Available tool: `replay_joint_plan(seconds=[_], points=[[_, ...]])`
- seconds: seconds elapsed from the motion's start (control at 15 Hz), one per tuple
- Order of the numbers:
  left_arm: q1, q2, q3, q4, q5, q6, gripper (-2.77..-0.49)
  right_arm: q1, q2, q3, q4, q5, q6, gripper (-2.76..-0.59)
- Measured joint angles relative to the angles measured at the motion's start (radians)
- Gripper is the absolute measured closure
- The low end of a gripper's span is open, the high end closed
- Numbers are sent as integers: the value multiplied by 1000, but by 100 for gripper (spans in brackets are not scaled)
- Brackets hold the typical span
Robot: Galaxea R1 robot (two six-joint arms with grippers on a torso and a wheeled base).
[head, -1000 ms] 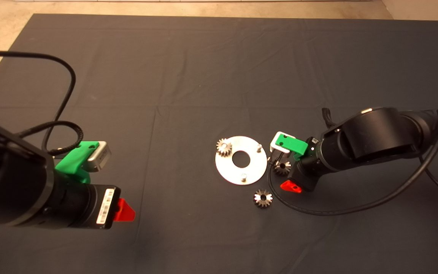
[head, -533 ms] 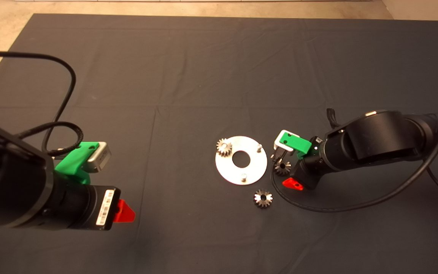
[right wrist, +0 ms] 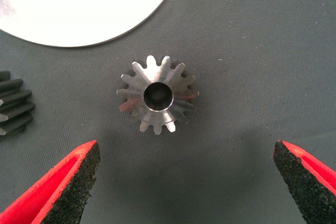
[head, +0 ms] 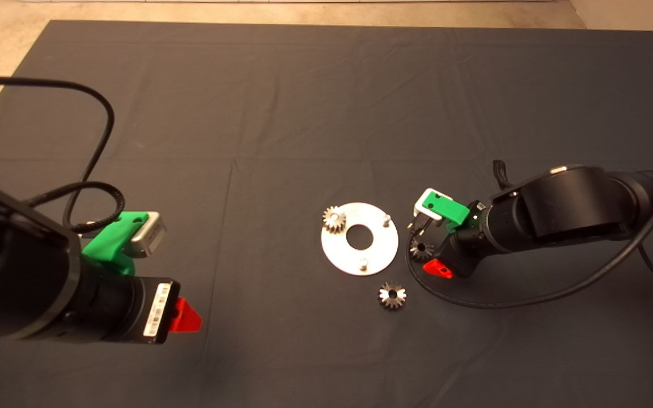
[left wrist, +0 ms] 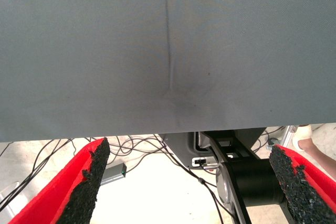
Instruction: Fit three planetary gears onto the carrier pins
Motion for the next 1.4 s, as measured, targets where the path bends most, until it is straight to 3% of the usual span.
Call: replay_joint_plan(seconds=[0.47, 1.0, 1.33, 1.4], points=[[0, 0, 2, -3, 0, 0, -217, 0, -1, 0, -4, 0, 79, -246], [0, 3, 2, -3, 0, -2, -217, -9, 2, -8, -7, 0, 87, -246], [0, 3, 2, -6, -1, -3, -217, -9, 7, -37, -16, 31, 87, -246], [0, 3, 2, -6, -2, -3, -217, -9, 8, -37, -16, 45, 87, -246]])
